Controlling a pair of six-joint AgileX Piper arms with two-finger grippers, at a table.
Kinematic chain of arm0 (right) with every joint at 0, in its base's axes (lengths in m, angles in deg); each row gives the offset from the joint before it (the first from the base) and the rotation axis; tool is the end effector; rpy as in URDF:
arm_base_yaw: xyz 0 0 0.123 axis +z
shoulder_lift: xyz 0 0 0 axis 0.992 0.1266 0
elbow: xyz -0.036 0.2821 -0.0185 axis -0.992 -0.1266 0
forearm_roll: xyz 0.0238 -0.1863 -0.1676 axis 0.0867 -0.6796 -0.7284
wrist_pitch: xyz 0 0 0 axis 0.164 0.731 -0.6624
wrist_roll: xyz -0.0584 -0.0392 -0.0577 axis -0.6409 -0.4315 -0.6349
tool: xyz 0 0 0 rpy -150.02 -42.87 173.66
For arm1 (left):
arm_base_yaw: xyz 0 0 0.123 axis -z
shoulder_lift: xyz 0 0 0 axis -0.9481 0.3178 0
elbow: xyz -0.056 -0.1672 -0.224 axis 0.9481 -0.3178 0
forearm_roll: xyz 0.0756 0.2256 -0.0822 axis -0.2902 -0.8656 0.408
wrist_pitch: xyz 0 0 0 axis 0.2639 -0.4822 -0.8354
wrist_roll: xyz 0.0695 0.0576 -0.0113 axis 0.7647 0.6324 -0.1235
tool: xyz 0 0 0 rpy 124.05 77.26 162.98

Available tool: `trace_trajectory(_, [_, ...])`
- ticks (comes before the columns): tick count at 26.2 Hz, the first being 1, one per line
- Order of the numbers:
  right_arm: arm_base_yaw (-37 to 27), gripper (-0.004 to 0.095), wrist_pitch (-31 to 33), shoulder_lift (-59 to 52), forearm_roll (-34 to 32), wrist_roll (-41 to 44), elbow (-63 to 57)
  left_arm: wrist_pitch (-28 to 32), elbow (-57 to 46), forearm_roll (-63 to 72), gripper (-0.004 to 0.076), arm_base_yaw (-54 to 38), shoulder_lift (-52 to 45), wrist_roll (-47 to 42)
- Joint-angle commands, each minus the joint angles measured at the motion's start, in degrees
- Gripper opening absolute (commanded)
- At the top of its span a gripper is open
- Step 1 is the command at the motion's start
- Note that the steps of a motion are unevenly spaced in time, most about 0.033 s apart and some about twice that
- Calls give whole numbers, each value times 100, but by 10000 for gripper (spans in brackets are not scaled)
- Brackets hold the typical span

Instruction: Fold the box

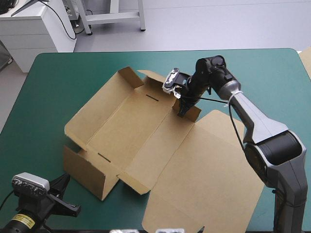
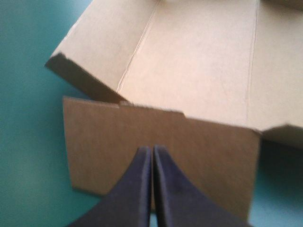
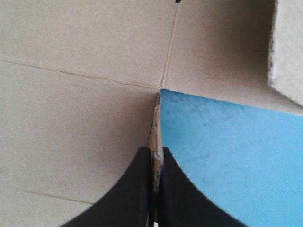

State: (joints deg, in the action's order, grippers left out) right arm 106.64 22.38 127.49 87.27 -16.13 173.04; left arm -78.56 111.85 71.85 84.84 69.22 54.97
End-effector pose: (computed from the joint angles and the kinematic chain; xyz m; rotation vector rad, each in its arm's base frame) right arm 0.3968 0.1952 0.2934 -1.5375 2.2670 0.1820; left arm 0.0384 -0.0155 0.2707 0.3490 1.9784 -0.1710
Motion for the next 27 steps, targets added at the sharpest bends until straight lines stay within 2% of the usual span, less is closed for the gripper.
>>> trace_trajectory(1, [405,-16,-455,-188,62,-588,226,396,136,41,-8,3,92,-52])
trace_trajectory(10, [1460,-21,-1051,64,74,-1524,892,396,136,33,-8,3,92,-52])
trace_trajectory(15, [1571,-21,-1123,116,-18,-1569,902,396,136,33,-8,3,92,-52])
trace_trajectory(20, [1571,-9,-1123,118,-444,-1327,902,396,136,33,-8,3,92,-52])
trace_trajectory(22, [1571,28,-1123,118,-546,-1269,902,396,136,33,-8,3,92,-52])
trace_trajectory(27, [1575,299,-1132,118,-721,-1002,902,396,136,33,-8,3,92,-52])
